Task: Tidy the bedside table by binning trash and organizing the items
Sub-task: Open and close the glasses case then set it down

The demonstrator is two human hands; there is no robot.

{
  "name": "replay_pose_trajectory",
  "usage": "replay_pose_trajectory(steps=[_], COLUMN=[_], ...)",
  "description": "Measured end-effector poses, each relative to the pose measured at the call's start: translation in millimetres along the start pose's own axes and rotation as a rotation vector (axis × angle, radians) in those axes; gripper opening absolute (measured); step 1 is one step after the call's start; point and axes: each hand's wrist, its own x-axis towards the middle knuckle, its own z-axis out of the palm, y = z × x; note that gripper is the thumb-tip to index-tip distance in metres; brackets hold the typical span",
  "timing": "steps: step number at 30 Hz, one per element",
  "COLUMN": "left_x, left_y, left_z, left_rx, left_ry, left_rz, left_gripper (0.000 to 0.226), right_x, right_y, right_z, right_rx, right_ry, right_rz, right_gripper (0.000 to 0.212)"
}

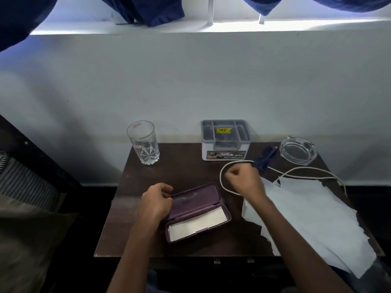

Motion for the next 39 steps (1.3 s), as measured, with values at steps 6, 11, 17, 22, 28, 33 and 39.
replay_pose_trajectory(steps=[6, 11, 17, 22, 28, 33, 39], left_x=[-3, -1, -11, -17, -31, -32, -29], left_y=[3, 3, 21, 40, 63, 66, 63], left_z=[0, 1, 0, 6, 9, 5, 3], left_rx=[-0.036, -0.060, 0.013, -0.370, -0.961, -1.284, -1.229], left_ry=[0.015, 0.103, 0.234, 0.390, -0.123, -0.413, -0.326], left_rz=[0.005, 0.025, 0.085, 0.357, 0.200, -0.054, 0.009], left_gripper=[0.029, 0.030, 0.032, 0.028, 0.021, 0.034, 0.027], right_x=[22, 29, 41, 20, -49, -69, -57], right_y=[43, 48, 52, 25, -22, -41, -34], right_z=[-39, -31, -37, -60, -48, -2, 12], right_rx=[-0.410, -0.459, -0.090, 0.286, 0.870, 0.764, 0.167], right_ry=[0.278, 0.107, 0.294, 0.502, 0.134, -0.086, 0.062], right_rz=[0.057, 0.117, -0.003, -0.113, -0.205, -0.303, -0.624], right_gripper=[0.038, 0.046, 0.042, 0.041, 0.047, 0.046, 0.042])
